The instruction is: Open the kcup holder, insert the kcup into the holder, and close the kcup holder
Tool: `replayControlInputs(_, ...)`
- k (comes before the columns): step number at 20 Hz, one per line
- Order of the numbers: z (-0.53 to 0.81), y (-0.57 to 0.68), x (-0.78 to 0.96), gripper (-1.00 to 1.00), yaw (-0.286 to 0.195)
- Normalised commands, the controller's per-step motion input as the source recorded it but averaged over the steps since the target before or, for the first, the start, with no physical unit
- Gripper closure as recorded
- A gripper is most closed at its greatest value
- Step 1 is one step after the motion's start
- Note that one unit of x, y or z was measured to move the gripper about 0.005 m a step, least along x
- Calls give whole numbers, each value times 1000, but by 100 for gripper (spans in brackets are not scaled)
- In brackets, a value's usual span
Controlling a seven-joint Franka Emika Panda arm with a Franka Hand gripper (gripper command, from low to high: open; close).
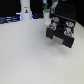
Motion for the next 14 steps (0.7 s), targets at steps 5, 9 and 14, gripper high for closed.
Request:
replayControlInputs(5, 159, 650, -27, 100, 30)
replayControlInputs(9, 58, 638, -27, 100, 37)
replayControlInputs(14, 10, 623, -6, 100, 43)
